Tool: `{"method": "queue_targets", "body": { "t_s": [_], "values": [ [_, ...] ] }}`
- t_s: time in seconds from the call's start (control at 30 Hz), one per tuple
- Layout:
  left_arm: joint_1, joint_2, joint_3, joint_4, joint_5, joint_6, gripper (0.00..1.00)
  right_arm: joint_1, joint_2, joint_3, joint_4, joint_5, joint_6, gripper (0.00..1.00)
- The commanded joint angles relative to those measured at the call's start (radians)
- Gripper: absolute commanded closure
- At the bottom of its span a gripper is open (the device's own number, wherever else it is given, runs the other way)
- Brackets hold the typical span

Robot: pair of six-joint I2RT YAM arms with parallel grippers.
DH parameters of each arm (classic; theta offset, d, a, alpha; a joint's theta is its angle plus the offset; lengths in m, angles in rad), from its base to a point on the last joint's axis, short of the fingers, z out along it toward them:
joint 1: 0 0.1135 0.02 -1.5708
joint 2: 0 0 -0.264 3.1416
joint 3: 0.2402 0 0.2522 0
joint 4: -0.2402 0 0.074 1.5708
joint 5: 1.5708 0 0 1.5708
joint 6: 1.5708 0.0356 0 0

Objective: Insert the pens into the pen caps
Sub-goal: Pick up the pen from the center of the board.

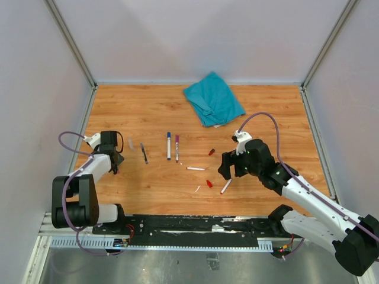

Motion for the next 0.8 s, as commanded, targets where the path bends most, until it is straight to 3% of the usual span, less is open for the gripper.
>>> {"method": "queue_targets", "body": {
  "t_s": [0.0,0.13,0.33,0.5,0.77],
  "values": [
    [0.02,0.029,0.008,0.012,0.019,0.011,0.62,-0.014,-0.026,0.028,-0.015,-0.015,0.002,0.13],
    [0.027,0.029,0.005,0.016,0.041,0.02,0.8,-0.015,-0.042,0.03,-0.02,-0.015,0.008,0.13],
    [0.028,0.023,0.004,0.016,0.049,0.025,0.92,-0.014,-0.046,0.029,-0.028,-0.019,0.018,0.13],
    [0.029,-0.016,-0.006,0.007,0.047,0.023,0.99,-0.014,-0.06,0.039,-0.058,-0.01,0.016,0.12],
    [0.027,-0.127,-0.037,0.0,0.101,0.061,1.0,-0.015,-0.087,0.044,-0.096,-0.001,0.024,0.12]
  ]
}}
